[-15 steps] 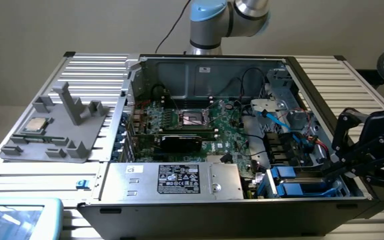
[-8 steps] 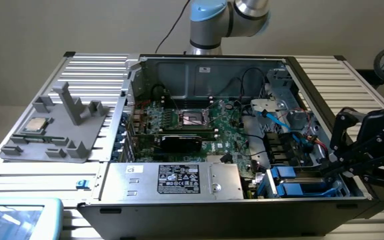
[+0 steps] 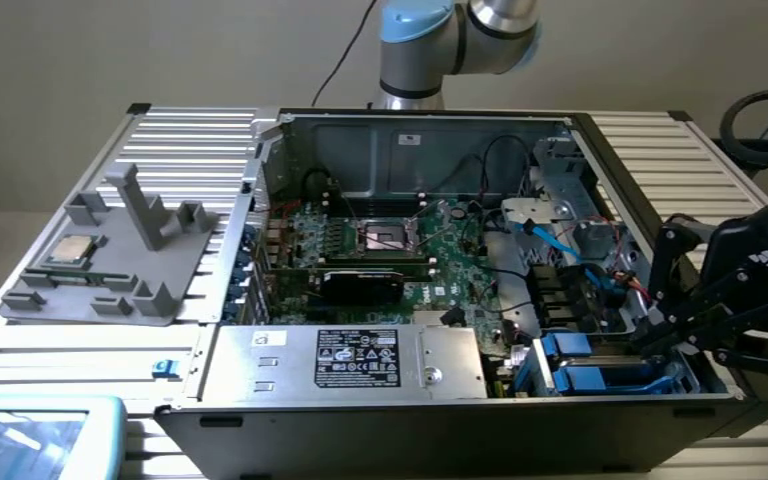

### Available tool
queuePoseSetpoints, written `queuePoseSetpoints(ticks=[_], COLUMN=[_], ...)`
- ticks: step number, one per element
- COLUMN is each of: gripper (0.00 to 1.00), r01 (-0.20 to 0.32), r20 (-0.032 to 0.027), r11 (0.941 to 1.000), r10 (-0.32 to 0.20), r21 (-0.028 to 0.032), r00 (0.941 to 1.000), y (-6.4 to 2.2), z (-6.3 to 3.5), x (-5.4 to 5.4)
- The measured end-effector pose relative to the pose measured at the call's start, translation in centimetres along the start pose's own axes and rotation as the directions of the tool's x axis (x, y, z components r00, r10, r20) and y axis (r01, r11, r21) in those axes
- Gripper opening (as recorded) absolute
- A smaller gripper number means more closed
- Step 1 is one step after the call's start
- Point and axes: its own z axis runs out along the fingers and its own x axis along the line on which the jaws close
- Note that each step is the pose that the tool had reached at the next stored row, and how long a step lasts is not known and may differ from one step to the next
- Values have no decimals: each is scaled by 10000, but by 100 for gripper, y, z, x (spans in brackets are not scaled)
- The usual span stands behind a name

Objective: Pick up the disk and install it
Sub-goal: 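Insert the first disk wire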

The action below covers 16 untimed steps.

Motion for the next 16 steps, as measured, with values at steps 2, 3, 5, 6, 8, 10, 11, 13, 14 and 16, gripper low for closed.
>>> queuePoseSetpoints(ticks=[2, 3, 5, 6, 8, 10, 11, 13, 14, 16], gripper=[15, 15, 15, 15, 15, 15, 15, 15, 15, 15], r01=[-28, -29, -28, -28, -31, -51, -55, -61, -59, -47], r20=[128, 145, 167, 171, 177, 229, 241, 292, 295, 274], r11=[10000, 10000, 10000, 10000, 10000, 10000, 10000, 10000, 10000, 10000], r10=[28, 29, 28, 28, 31, 50, 54, 60, 57, 46], r21=[35, 27, 10, 9, 11, 45, 52, 50, 44, 27], r00=[9999, 9999, 9999, 9999, 9998, 9997, 9997, 9996, 9995, 9996], y=[11, 15, 23, 25, 30, 41, 48, 54, 54, 49], z=[-6, -7, -13, -21, -40, -68, -81, -92, -92, -95], x=[24, 36, 57, 64, 80, 110, 127, 142, 142, 137])
